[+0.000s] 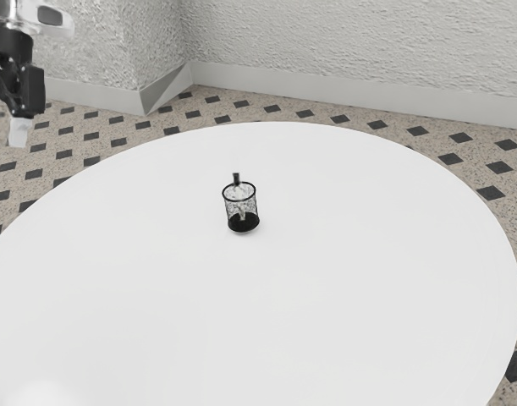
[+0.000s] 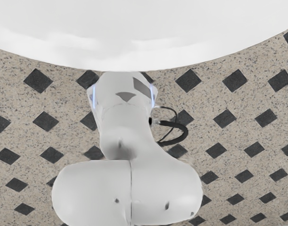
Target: Take the marker out of the pen holder and place it to the left of the pen holder.
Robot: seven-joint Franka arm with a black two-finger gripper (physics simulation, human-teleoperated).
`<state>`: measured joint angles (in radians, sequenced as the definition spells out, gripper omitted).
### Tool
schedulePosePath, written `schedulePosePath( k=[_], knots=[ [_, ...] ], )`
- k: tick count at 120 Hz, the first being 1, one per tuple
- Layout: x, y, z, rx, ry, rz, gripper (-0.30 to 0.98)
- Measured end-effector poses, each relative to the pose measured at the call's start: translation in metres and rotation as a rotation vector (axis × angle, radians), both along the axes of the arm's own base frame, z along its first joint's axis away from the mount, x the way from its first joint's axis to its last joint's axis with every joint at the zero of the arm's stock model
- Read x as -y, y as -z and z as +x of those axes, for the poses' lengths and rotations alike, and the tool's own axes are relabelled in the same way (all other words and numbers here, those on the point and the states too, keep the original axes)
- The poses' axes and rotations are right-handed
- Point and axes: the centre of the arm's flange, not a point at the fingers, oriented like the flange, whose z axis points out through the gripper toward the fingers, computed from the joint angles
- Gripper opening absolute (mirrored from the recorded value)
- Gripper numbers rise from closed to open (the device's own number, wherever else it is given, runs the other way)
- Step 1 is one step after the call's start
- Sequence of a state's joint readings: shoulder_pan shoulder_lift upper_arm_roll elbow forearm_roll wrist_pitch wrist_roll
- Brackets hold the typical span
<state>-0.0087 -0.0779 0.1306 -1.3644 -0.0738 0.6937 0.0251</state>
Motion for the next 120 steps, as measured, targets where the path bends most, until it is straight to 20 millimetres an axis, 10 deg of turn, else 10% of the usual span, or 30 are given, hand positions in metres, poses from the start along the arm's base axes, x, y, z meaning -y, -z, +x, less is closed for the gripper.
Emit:
schedulePosePath(
  k=[22,34,56,69,88,101,120],
  knots=[
    [0.005,0.079,0.101,0.179,0.007,0.062,0.69],
    [0.076,0.163,0.172,0.212,0.12,0.044,0.69],
    [0.105,0.261,0.132,0.461,0.096,0.039,0.69],
    [0.105,0.262,0.143,0.626,0.059,0.158,0.68],
    [0.14,0.271,0.256,0.819,-0.052,0.284,0.68],
    [0.136,0.308,0.294,0.84,-0.286,0.345,0.68],
    [0.126,0.291,0.334,0.921,-0.594,0.295,0.69]
  ],
)
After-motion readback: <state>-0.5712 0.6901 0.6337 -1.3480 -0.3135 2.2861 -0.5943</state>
